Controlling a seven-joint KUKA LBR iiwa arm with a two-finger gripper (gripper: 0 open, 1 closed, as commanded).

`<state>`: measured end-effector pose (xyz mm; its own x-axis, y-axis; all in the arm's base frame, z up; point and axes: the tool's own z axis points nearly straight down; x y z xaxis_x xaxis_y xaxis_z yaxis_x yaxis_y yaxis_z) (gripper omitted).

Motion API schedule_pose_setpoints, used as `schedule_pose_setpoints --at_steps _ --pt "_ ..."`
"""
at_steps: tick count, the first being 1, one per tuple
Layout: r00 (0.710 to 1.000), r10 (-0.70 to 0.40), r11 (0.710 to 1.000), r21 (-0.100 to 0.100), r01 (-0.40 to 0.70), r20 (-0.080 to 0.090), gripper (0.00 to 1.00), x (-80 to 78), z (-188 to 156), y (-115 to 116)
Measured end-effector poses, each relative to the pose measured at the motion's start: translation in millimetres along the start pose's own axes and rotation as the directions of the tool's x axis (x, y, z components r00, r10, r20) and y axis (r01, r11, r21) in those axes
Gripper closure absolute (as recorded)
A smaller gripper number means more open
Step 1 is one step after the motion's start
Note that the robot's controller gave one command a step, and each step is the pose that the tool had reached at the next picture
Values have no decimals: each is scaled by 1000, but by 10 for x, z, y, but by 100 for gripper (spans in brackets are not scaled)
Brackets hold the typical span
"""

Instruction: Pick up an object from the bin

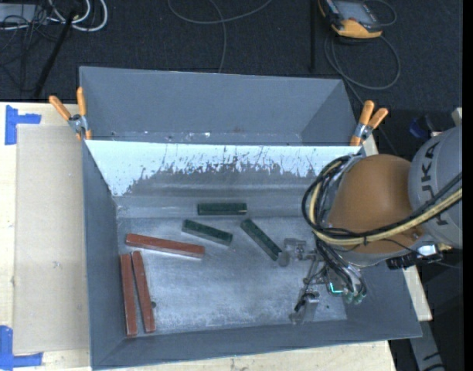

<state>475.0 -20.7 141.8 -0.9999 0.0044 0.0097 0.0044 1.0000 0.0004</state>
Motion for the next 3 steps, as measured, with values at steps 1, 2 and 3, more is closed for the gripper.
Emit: schedule_pose_setpoints --at_steps 1,2,3 --pt "984 -175 985 2 175 14 0 -886 -58 331" --pt "996 -89 996 1 89 11 0 -1315 360 123" --pt "999 -48 999 2 48 20 0 -1371 -718 -39"
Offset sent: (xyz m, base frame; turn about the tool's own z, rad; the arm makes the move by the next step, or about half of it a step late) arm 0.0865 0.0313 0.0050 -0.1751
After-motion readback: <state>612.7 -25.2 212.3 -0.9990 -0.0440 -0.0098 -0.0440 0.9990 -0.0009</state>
